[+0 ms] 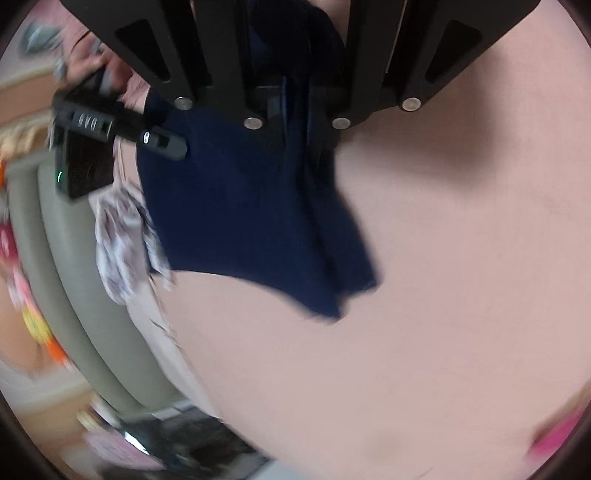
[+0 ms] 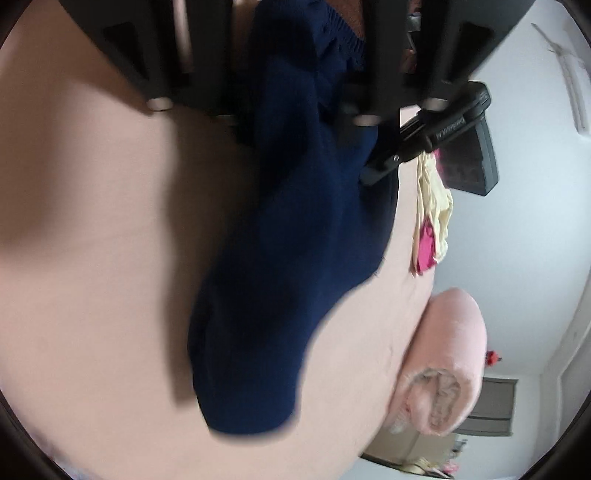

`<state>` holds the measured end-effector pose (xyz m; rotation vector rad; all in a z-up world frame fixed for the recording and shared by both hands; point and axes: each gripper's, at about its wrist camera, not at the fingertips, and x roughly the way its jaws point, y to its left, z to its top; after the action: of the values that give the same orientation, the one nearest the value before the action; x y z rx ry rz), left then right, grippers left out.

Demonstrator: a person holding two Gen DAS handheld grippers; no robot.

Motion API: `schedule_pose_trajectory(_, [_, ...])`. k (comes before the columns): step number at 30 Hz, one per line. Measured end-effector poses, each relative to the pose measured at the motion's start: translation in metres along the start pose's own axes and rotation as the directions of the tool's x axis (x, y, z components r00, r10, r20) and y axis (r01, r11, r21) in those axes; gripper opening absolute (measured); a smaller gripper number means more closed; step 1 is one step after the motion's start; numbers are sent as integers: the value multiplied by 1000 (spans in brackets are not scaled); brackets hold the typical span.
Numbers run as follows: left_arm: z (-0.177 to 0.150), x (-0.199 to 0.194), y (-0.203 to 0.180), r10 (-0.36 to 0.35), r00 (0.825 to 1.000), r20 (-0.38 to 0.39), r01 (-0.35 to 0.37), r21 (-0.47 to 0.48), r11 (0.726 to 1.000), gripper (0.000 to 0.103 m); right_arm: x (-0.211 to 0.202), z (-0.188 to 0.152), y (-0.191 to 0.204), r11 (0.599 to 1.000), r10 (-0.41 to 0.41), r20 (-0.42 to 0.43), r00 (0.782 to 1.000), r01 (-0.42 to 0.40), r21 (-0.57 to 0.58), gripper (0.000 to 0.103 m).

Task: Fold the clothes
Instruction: 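Lift the folded shorts with both grippers and carry them onto the white clothes stack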

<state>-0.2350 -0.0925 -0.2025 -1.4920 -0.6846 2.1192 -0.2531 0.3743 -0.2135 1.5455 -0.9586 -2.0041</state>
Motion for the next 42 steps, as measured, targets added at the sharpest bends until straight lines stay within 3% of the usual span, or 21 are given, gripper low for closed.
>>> schedule_pose_trajectory(2, [0, -13, -22, -1, 1000, 21, 0, 63, 998, 5, -23, 0, 6, 1000, 26, 45, 999, -26, -6, 12])
schedule_pose_trajectory(5, [-2, -28, -57, -72, 997, 37, 67, 129, 989, 5, -72, 5, 15, 997, 77, 128, 989, -76, -13, 12])
schedule_pose_trajectory(8, [50, 20, -125, -146, 988, 55, 135, 167, 977, 5, -114, 15, 23, 994, 108, 175, 979, -106, -24, 12])
schedule_pose_trajectory(13, [79, 19, -212, -293, 953, 74, 264, 270, 926, 5, -209, 40, 51, 990, 95, 301, 949, -57, -132, 12])
schedule_pose_trajectory(18, [127, 33, -319, -441, 891, 102, 370, 397, 840, 5, -321, 65, 86, 963, 148, 458, 876, -21, -269, 12])
schedule_pose_trajectory(20, [143, 42, -350, -465, 878, 111, 377, 436, 817, 5, -357, 74, 96, 948, 163, 510, 845, 9, -317, 12])
schedule_pose_trajectory(22, [152, 62, -352, -452, 888, 83, 382, 413, 827, 5, -379, 85, 87, 949, 151, 544, 825, 33, -314, 12])
schedule_pose_trajectory(24, [161, 83, -354, -436, 898, 53, 384, 388, 838, 5, -382, 99, 69, 958, 87, 565, 821, 87, -275, 12])
schedule_pose_trajectory(26, [164, 137, -332, -326, 945, -21, 313, 339, 887, 5, -355, 120, 16, 967, -52, 522, 851, 173, -185, 12])
schedule_pose_trajectory(28, [167, 190, -311, -215, 972, -98, 234, 296, 926, 5, -321, 141, -43, 969, -174, 434, 884, 231, -83, 14])
schedule_pose_trajectory(30, [164, 201, -304, -169, 980, -108, 194, 303, 933, 6, -282, 156, -98, 970, -234, 316, 919, 244, 10, 15])
schedule_pose_trajectory(32, [161, 212, -296, -122, 986, -117, 153, 309, 939, 7, -251, 161, -136, 965, -261, 229, 938, 254, 58, 15])
schedule_pose_trajectory(33, [159, 218, -292, -99, 988, -122, 133, 312, 941, 7, -247, 160, -140, 969, -248, 234, 940, 243, 50, 15])
schedule_pose_trajectory(35, [156, 228, -284, -52, 990, -130, 92, 320, 943, 10, -252, 154, -135, 976, -214, 281, 935, 219, 15, 16])
schedule_pose_trajectory(37, [158, 211, -287, -14, 997, -82, 41, 344, 938, 10, -267, 147, -127, 961, -265, 341, 902, 277, 14, 29])
schedule_pose_trajectory(39, [154, 188, -302, 17, 1000, 14, -21, 432, 902, 11, -282, 140, -119, 939, -322, 400, 858, 343, 20, 29])
schedule_pose_trajectory(41, [150, 166, -316, 38, 993, 111, -90, 507, 857, 11, -283, 143, -117, 931, -332, 424, 842, 366, 2, 29])
schedule_pose_trajectory(42, [153, 174, -315, 41, 994, 103, -88, 507, 857, 10, -282, 145, -116, 927, -335, 434, 836, 376, -9, 29])
